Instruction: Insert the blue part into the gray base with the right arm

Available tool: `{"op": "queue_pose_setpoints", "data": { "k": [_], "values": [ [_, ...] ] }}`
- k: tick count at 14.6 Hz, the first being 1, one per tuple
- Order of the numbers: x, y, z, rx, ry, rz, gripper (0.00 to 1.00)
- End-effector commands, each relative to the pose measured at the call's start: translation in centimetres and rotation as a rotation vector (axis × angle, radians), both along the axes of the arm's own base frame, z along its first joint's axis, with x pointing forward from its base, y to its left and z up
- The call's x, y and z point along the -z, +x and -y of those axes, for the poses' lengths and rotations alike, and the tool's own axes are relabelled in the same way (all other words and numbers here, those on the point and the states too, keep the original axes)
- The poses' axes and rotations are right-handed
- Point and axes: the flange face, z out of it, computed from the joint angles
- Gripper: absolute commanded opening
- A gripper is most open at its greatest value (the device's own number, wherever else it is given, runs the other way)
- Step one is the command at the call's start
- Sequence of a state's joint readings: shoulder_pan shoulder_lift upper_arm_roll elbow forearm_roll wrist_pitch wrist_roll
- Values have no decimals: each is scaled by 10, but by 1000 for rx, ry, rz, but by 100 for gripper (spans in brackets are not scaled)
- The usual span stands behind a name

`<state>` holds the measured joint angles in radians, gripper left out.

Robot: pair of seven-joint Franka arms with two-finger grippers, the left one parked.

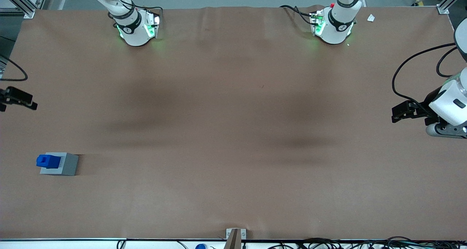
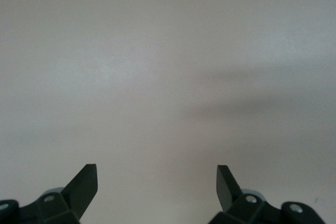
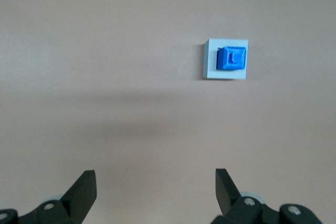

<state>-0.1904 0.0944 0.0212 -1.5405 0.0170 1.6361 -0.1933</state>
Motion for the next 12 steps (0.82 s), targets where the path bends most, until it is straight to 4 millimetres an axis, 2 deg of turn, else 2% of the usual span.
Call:
{"op": "queue_pose_setpoints", "data": {
  "k": [1, 2, 4, 7, 10, 12],
  "values": [
    [-8, -17, -27, 43, -9, -18, 100],
    [-12, -18, -44, 57, -11, -20, 100],
    [-12, -17, -61, 49, -13, -17, 100],
    [-16, -15, -66, 42, -13, -9, 100],
    [-43, -12, -66, 42, -16, 40, 100],
    [-44, -13, -69, 51, -16, 34, 100]
  ]
}}
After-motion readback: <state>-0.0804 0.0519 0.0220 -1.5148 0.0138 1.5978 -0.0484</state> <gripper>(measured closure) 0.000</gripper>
